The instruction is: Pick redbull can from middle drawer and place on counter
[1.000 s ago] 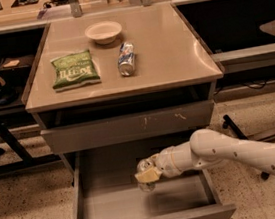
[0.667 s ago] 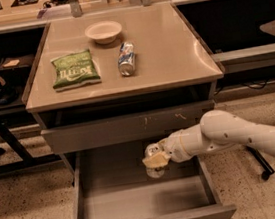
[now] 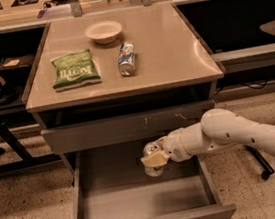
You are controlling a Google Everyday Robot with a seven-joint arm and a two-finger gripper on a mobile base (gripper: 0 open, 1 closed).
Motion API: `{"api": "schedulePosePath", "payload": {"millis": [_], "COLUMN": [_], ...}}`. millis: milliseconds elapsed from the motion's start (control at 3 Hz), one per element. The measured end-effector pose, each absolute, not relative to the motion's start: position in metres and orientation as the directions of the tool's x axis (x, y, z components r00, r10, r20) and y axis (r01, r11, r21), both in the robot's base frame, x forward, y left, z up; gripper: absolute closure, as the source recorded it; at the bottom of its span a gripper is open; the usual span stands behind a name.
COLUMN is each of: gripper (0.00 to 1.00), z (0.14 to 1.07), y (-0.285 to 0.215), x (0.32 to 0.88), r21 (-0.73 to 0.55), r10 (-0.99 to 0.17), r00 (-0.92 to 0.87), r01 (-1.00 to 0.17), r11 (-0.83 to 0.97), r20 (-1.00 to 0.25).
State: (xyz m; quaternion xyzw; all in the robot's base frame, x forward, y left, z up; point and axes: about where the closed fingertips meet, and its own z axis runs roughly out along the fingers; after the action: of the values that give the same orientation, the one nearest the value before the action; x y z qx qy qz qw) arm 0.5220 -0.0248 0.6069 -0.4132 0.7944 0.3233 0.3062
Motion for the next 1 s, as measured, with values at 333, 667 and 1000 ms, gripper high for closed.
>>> {"api": "schedulePosePath", "payload": {"millis": [333,667,1000], "gripper": [1.0,1.0,1.0], "z": [0.652,0.714,0.714], "y": [-0.027,-0.03,-0.03], "x": [0.511,0.501,0.501], "r21": [0.157,0.021,0.022], "r10": [-0.464,-0.487,-0.488], "r00": [-0.384,-0.277,-0.278], "r01": [-0.877,-0.884,-0.884], "r11": [0.455,0.467,0.467], "r20": [-0.798,-0.828,-0.828]}}
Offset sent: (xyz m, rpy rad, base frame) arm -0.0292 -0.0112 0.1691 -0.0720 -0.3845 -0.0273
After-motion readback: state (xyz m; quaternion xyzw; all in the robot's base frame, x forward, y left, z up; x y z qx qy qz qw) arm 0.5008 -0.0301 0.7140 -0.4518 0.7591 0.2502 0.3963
